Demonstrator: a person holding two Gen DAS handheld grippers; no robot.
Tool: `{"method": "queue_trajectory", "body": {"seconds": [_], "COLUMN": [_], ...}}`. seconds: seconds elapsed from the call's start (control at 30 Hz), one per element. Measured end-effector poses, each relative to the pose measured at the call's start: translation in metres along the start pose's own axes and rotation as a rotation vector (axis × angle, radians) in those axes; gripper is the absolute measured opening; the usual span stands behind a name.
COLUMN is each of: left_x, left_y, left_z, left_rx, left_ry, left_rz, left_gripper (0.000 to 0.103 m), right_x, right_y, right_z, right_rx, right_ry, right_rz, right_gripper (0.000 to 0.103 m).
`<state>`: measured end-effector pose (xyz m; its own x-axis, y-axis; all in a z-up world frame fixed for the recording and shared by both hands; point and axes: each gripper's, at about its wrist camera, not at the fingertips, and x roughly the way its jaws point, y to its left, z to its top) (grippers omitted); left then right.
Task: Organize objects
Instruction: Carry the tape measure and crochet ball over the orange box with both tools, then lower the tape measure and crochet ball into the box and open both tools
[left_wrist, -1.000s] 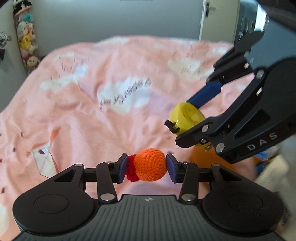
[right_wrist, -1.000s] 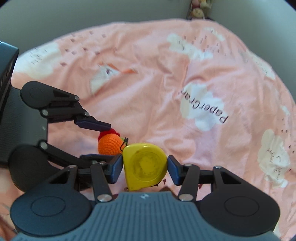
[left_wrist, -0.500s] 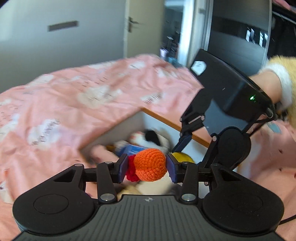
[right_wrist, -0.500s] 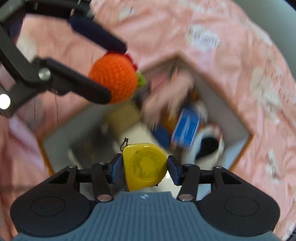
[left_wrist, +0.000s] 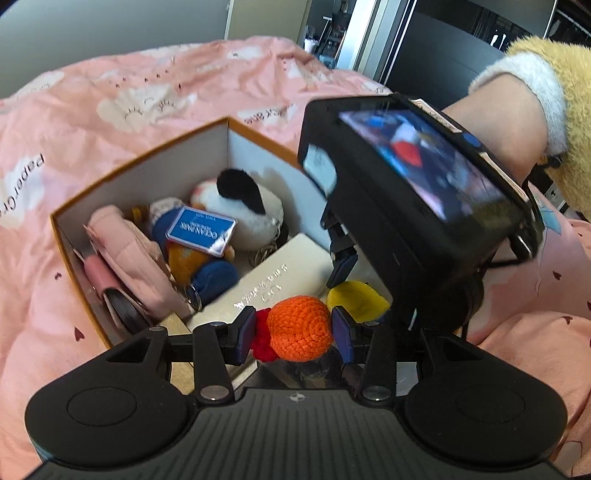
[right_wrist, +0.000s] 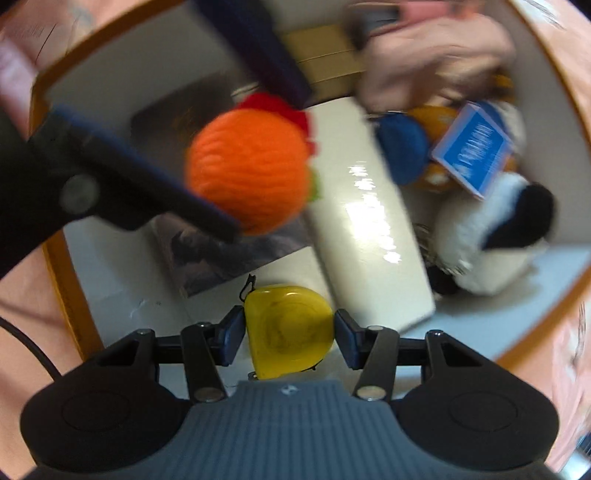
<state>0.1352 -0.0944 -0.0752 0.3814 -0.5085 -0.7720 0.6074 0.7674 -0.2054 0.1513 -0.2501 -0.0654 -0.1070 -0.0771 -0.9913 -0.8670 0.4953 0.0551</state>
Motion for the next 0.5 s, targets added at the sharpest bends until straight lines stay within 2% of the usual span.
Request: {"method": "queue_trajectory", "body": {"seconds": [0.17,0.33,0.43,0.47,0.5], "left_x": [0.006,0.011,0.014,0.015,0.015], "left_y": [0.0,0.0,-0.002,-0.003,-0.004], "left_z": [-0.003,-0.006,-0.007,-0.007,-0.007], "left_rx": [0.009,0.014,0.018,0.023,0.028], "left_ry": [0.021,0.039,0.05,0.054,0.057], "left_rz": [-0.011,-0.02,-0.025,-0.025,-0.025], "left_gripper": [0.051,0.051,0.051,0.051,0.051], "right_x": [0.011,0.01,0.005,0.002,-0.001], "right_y": [0.007,0.003,0.003,0.003,0.004], "right_z": [0.003,-0.001,-0.006,-0.009,-0.011], "right_rx": [-0.116,-0.116,-0.104,-0.099,-0.093], "right_ry": [0.017,-0.013,-0.045,-0.06,-0.073], "right_rz": [-0.022,-0.024,-0.042,-0.055,-0.069], "right_gripper": [0.054,0.054,0.058,0.064,0.066]}}
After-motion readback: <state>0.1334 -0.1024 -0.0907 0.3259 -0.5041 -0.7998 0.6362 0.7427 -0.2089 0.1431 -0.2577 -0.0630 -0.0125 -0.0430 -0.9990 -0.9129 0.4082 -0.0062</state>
